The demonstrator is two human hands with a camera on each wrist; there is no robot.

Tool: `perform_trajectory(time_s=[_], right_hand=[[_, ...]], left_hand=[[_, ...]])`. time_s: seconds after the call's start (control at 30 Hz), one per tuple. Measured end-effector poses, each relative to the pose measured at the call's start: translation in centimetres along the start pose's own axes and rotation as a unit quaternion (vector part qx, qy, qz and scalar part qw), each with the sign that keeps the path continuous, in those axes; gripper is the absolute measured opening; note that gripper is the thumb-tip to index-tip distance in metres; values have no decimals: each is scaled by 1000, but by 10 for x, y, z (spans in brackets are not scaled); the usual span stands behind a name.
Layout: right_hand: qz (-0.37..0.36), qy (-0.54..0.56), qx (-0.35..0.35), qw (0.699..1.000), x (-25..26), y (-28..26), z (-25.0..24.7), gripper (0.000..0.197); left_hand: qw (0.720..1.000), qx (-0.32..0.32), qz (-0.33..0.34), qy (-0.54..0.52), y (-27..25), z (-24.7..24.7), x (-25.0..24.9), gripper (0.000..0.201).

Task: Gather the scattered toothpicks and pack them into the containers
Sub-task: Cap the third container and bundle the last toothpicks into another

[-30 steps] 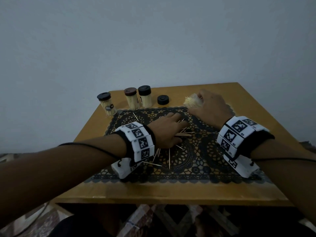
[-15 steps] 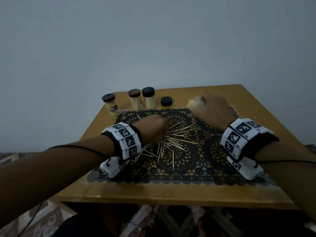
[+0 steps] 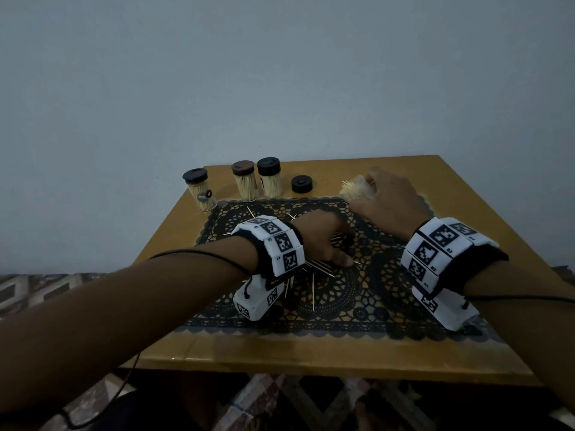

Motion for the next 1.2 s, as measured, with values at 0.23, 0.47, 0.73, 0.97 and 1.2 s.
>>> perform_trajectory(time_s=[0.23,0.47,0.73,0.97,1.2], right_hand=[[4,10,5,1000,-1,-1,1,34],[3,6,10,1000,-1,1,4,35],[-12,8,4,1000,1,3,3,32],[-18,-1,7,1000,-1,4,6,32],[-21,3,16,1000,-1,4,8,34]], left_hand=[[989,-87,121,5,-23,-18,-21,9],[988,-58,135,52,-42,-20,-5,10],[991,-94,-69,-73,-80,-56,83,36],[978,93,-182,-51,-101,5,107,113],[986,3,-165,4,-90,-3,91,90]])
Point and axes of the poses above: each hand's wrist, its own y-axis towards the middle knuckle, its own z-axis out of the palm, x = y × z, the point moved 10 cm from there along y, towards the middle knuckle, and after that the axes turned 2 degrees about -x, right-handed, at the moved point
